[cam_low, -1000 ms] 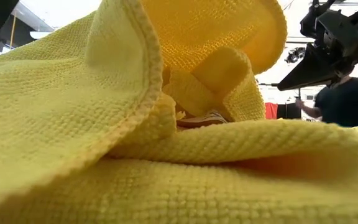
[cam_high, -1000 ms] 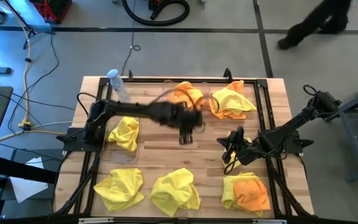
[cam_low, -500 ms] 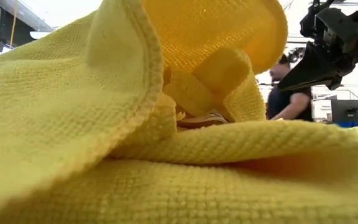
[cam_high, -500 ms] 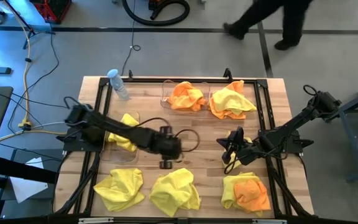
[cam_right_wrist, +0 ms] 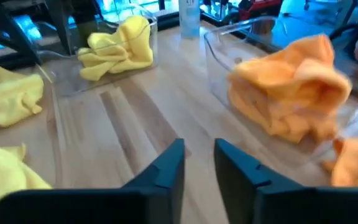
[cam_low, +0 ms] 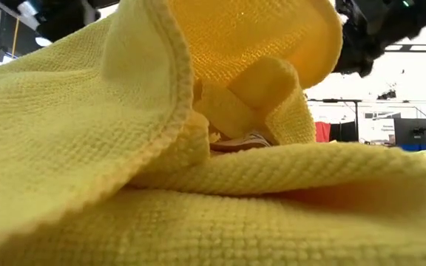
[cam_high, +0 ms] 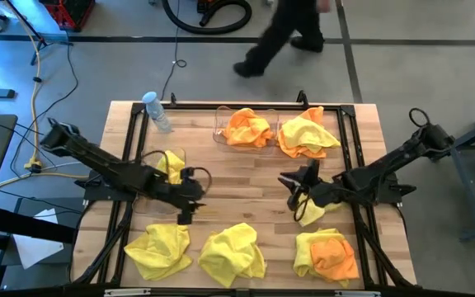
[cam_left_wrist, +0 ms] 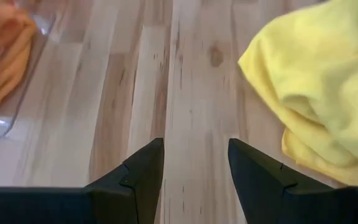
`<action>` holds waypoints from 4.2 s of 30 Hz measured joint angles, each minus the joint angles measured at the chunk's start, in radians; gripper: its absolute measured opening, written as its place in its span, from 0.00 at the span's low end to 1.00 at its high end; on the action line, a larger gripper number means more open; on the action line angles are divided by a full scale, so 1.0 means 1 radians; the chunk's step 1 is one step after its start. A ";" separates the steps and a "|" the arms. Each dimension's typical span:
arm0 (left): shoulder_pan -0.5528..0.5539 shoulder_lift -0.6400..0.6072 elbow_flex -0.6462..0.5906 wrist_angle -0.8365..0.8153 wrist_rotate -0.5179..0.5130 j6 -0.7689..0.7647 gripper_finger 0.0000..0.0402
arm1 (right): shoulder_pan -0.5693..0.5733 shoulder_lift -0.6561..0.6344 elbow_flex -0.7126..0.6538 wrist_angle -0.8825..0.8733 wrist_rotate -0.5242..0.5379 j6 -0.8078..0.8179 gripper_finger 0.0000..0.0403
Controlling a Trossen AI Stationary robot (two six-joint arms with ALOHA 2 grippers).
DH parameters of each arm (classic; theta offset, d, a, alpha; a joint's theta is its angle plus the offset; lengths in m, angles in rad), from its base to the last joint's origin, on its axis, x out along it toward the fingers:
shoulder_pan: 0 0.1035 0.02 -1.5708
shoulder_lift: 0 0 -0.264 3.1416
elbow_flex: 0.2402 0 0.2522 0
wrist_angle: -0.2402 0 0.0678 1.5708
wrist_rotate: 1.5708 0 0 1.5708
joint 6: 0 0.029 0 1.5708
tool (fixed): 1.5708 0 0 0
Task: Sort microfiber towel by color & place in baskets
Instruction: Put the yellow microfiber towel into the bottom transparent bin
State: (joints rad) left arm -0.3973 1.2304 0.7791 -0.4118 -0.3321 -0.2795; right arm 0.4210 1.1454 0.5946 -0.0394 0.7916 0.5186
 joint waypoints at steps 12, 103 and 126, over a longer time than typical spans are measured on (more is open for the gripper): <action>0.023 -0.206 -0.229 0.244 0.006 0.072 0.42 | -0.204 0.053 0.295 -0.885 -0.382 0.457 0.55; 0.117 -0.126 -0.012 0.174 -0.158 -0.052 0.00 | -0.139 0.426 0.531 -0.282 -0.243 -0.087 0.31; -0.124 -0.187 -0.022 -0.683 0.099 -0.755 0.00 | -0.139 0.426 0.143 -0.021 -0.246 0.345 0.32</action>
State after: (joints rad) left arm -0.5209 1.0437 0.7569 -1.0953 -0.2331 -1.0342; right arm 0.2821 1.5711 0.7376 -0.0606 0.5461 0.8639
